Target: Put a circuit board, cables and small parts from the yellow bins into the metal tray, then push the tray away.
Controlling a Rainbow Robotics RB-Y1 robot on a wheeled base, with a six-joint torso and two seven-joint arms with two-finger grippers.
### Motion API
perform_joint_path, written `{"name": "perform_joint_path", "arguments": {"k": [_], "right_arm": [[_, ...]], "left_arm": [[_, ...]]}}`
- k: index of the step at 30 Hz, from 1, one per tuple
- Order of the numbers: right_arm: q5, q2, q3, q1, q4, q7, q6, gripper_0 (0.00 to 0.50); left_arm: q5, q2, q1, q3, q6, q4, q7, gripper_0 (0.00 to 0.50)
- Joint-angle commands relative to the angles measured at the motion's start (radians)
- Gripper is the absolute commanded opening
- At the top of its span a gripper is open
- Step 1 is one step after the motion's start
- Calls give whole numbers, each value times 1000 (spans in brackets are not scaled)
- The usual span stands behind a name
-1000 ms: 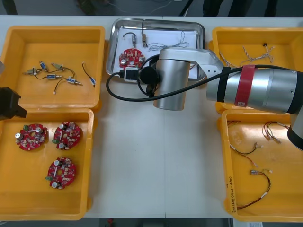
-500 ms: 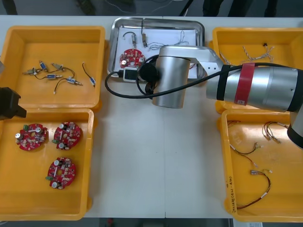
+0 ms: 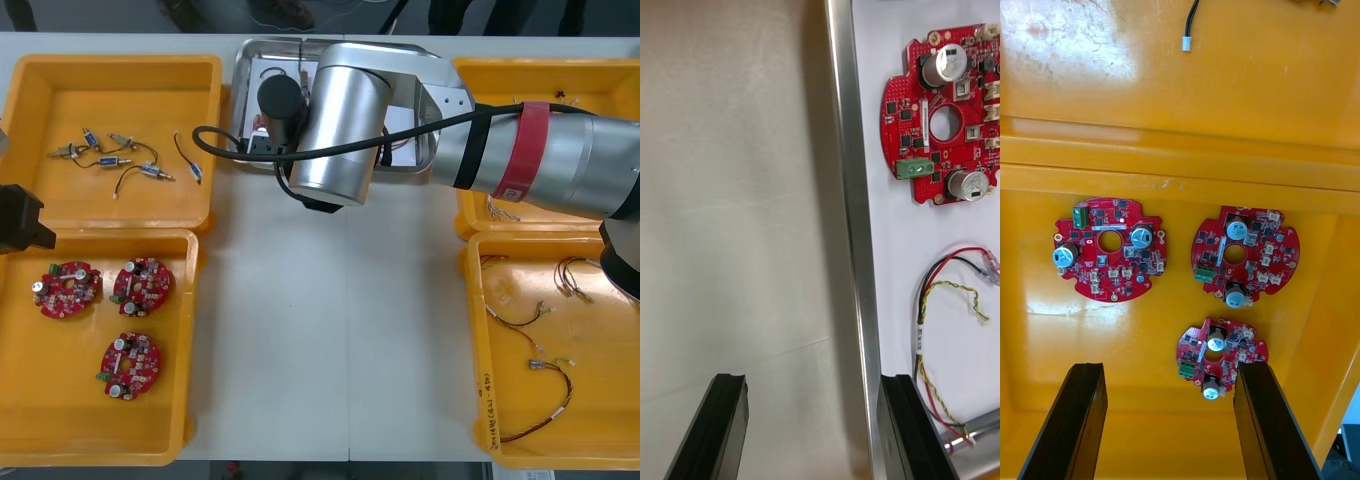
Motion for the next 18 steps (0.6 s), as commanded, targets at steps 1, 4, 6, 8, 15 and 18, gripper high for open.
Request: {"name": "perform_joint_path", "arguments": {"k": [1,4,6,8,15,18], "right_arm": [[-7,-16,-112,6,-127,6,97,500],[-7,-16,-169,49,-192,-4,164,500],[-7,-16,-205,75,-232,-14,212,500],[-7,-16,-243,98,-268,-21,261,500],[-12,-16,-364,193,-418,-158,449,500],[-10,-13,-433,247,-479,-215,528,500]], "left_arm": [[-9,49,14,30,6,-26,-69,500],[-9,49,14,30,6,-26,-69,500],[-9,49,14,30,6,-26,-69,500],[-9,49,14,30,6,-26,-69,500],[-9,49,14,30,6,-26,-69,500],[-9,49,14,30,6,-26,-69,500]]}}
